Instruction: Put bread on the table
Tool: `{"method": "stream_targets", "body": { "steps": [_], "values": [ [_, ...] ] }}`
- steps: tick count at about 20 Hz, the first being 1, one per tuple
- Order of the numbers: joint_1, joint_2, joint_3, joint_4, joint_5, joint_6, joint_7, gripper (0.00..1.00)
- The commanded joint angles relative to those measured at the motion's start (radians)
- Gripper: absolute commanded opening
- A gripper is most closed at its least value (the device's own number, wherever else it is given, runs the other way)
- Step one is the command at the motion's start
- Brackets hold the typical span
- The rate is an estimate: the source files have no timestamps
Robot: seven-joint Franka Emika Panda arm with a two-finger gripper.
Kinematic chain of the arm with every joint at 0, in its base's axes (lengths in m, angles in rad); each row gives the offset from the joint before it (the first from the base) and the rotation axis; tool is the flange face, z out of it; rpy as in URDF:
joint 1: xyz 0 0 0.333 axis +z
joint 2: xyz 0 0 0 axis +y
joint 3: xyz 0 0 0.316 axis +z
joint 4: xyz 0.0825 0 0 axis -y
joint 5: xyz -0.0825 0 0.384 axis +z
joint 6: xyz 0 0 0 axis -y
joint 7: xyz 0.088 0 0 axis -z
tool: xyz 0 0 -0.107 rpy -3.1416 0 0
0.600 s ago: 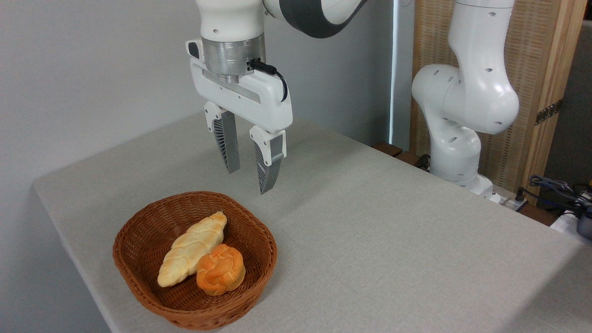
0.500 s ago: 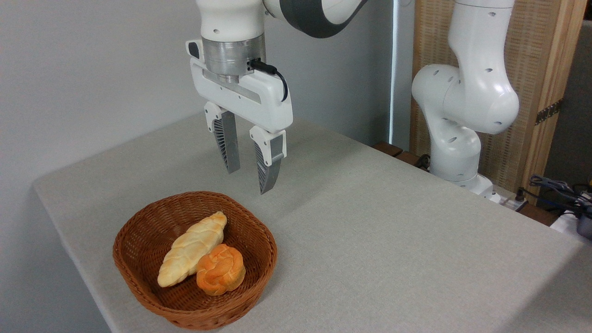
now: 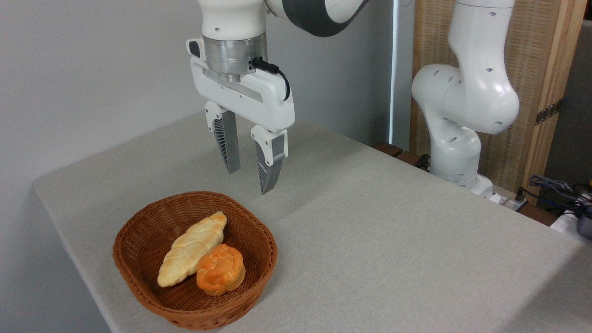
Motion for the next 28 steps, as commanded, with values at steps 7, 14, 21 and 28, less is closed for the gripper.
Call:
{"method": "stream_targets", "body": {
  "steps": [7,14,21,28],
  "values": [
    [-0.004,-0.01,0.008,0.01,0.011,-0.025,-0.009,1.0],
    [-0.004,-0.008,0.008,0.01,0.011,-0.025,-0.007,1.0],
    [-0.004,-0.008,0.002,0.01,0.015,-0.06,-0.006,1.0],
    [-0.007,-0.031,0.005,0.006,0.013,-0.059,-0.006,1.0]
  ]
}}
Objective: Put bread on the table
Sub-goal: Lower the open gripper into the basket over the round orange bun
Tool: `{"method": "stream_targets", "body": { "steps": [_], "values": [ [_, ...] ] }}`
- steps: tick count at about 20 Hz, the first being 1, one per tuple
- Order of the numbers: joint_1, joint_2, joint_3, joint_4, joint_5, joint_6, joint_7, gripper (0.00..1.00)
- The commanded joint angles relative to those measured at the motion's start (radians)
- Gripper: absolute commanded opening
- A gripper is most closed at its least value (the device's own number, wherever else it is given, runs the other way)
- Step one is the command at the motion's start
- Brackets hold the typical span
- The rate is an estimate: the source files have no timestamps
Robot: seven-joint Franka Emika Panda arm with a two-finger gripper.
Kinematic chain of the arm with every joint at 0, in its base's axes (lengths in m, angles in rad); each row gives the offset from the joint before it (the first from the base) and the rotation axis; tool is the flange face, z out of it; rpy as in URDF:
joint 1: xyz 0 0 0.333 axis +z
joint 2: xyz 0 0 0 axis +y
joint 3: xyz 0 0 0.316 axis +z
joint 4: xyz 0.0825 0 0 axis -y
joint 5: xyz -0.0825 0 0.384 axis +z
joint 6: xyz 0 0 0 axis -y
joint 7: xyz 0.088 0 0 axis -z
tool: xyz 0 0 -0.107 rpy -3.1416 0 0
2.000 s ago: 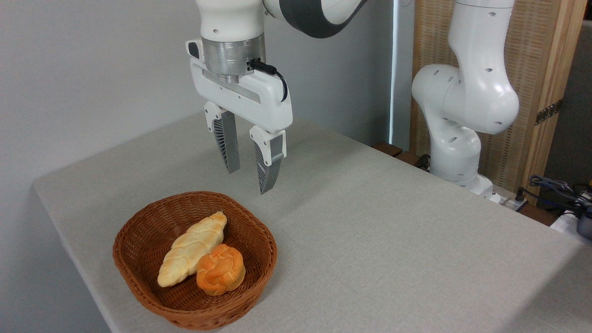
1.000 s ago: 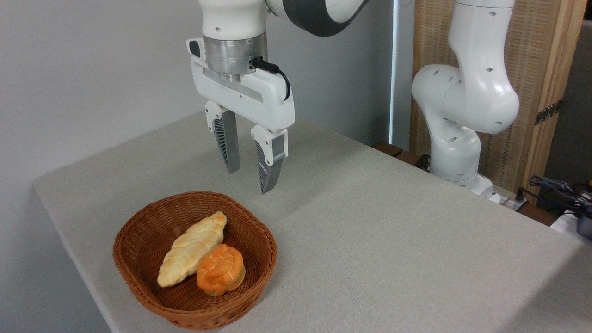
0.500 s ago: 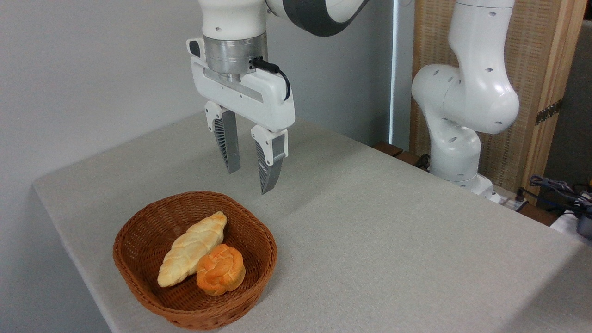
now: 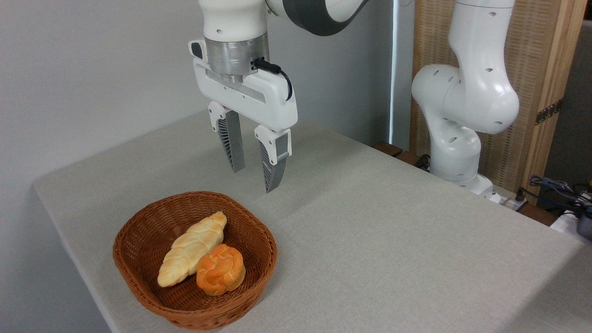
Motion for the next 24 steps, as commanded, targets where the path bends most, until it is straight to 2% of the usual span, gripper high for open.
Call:
{"method": "stream_targets", "body": {
  "steps": [1,5,12,18,21,24],
  "values": [
    [-0.008,-0.033,0.006,0.004,0.011,-0.028,-0.006,1.0],
    [-0.006,-0.033,0.008,0.001,0.005,-0.002,-0.006,1.0],
    [-0.006,-0.024,0.009,-0.066,0.005,0.204,-0.006,1.0],
    [-0.002,0.041,0.012,-0.067,0.019,0.327,-0.001,1.0],
    [0.0,0.08,0.015,-0.065,0.019,0.386,0.058,1.0],
    [0.012,0.12,0.017,-0.063,0.019,0.416,0.188,1.0]
  ]
}}
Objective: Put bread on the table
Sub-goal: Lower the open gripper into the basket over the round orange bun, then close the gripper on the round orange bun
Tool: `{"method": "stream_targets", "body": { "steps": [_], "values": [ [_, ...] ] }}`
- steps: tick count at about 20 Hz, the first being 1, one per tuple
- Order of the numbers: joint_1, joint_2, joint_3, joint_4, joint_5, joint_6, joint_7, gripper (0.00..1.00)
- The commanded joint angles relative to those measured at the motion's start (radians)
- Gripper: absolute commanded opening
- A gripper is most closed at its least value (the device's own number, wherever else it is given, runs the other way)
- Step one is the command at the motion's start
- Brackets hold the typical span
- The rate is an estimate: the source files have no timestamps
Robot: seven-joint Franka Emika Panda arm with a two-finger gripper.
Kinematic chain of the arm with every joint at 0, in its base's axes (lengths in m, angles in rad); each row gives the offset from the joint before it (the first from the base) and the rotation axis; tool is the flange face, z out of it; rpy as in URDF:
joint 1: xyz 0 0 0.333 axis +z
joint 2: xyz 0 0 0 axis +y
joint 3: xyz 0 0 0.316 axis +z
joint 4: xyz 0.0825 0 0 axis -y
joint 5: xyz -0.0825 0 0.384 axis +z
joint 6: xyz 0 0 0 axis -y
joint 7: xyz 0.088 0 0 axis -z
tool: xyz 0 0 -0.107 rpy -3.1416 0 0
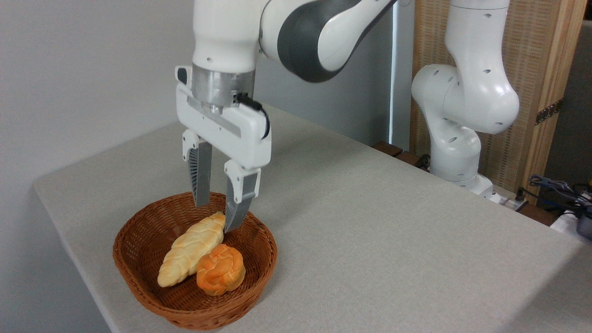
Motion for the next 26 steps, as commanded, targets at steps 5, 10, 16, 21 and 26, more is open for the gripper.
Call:
{"method": "stream_targets", "body": {
  "steps": [5,10,16,21,26],
  "values": [
    [0.013,0.095,0.012,0.001,0.044,0.085,0.182,1.0],
    [0.015,0.146,0.01,0.003,0.121,0.119,0.184,1.0],
    [0.006,0.187,-0.002,0.004,0.121,0.125,0.184,1.0],
    [0.004,0.192,-0.004,0.004,0.122,0.142,0.185,0.7],
    [0.004,0.192,-0.004,0.006,0.119,0.147,0.184,0.54]
  ]
}}
